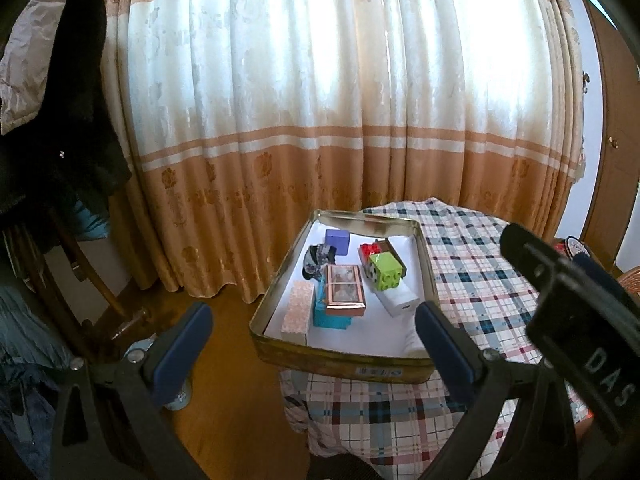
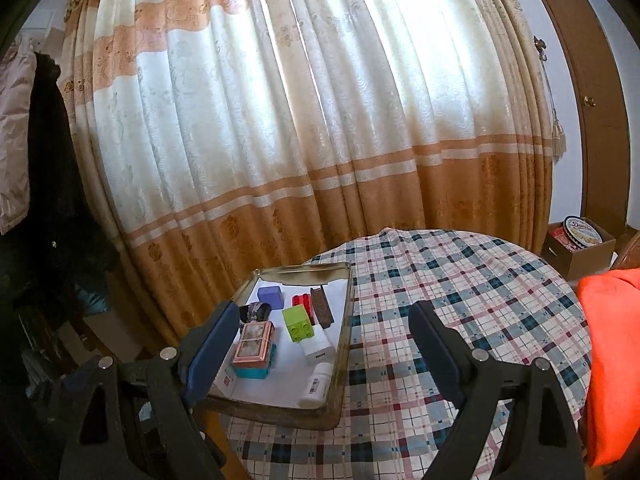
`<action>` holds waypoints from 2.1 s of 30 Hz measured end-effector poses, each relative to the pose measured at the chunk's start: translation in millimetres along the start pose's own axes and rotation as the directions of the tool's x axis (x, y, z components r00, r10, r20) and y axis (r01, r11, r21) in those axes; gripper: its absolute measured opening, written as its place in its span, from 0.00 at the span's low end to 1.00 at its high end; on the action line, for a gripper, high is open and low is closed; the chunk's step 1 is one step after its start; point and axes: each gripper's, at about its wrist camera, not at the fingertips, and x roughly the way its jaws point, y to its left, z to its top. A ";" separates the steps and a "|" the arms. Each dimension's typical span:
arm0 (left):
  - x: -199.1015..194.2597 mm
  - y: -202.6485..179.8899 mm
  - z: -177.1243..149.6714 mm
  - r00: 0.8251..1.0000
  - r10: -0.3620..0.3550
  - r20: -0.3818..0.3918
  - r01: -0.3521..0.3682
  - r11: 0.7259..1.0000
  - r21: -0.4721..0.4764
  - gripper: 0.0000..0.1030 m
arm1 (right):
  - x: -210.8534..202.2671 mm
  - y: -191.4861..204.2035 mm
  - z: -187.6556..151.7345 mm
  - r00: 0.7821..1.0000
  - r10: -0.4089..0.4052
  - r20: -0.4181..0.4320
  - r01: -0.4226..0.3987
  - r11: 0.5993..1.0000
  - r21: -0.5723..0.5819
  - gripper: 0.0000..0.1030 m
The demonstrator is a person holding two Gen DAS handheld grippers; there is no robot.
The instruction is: Organize rigid objects
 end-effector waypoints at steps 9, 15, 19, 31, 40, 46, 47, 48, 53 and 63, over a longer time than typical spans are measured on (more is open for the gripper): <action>-6.4 2.7 -0.6 1.000 0.007 0.012 -0.007 1.000 -0.010 0.99 | -10.1 4.8 -2.7 1.000 0.017 0.020 -0.017 1.000 -0.022 0.86; -9.0 2.3 -0.9 1.000 0.015 0.020 -0.015 1.000 -0.010 0.99 | -12.7 4.3 -4.7 1.000 0.017 0.018 -0.016 1.000 -0.015 0.86; -9.3 2.9 -0.7 1.000 0.019 0.018 -0.019 1.000 -0.016 0.99 | -14.4 3.5 -5.1 1.000 0.013 0.020 -0.013 1.000 -0.013 0.86; -10.6 4.7 -1.6 0.998 0.046 0.032 -0.046 0.999 -0.019 0.99 | -16.5 2.8 -3.9 0.999 0.010 0.040 -0.009 1.000 -0.019 0.86; -10.4 5.0 -1.8 0.998 0.053 0.030 -0.052 0.999 -0.013 0.99 | -15.6 2.0 -5.3 0.999 0.013 0.033 -0.012 1.000 -0.017 0.86; -9.8 4.6 -2.4 0.997 0.067 0.031 -0.067 0.998 -0.012 0.99 | -14.7 2.5 -5.5 1.000 0.012 0.029 -0.012 1.000 -0.019 0.86; -9.7 4.9 -2.5 0.997 0.066 0.030 -0.066 0.998 -0.015 0.99 | -14.6 2.3 -5.5 1.000 0.013 0.028 -0.012 1.000 -0.019 0.86; -9.8 5.1 -2.6 0.997 0.069 0.030 -0.069 0.998 -0.016 0.99 | -14.5 2.1 -5.6 1.000 0.013 0.027 -0.012 1.000 -0.019 0.86; -9.2 5.6 -2.3 0.997 0.074 0.030 -0.073 0.997 -0.016 0.99 | -14.4 1.6 -6.3 1.000 0.012 0.026 -0.011 1.000 -0.015 0.86; -9.3 6.6 -3.6 0.996 0.080 0.031 -0.079 0.997 -0.021 0.99 | -13.8 1.7 -7.1 1.000 0.013 0.027 -0.012 1.000 -0.015 0.86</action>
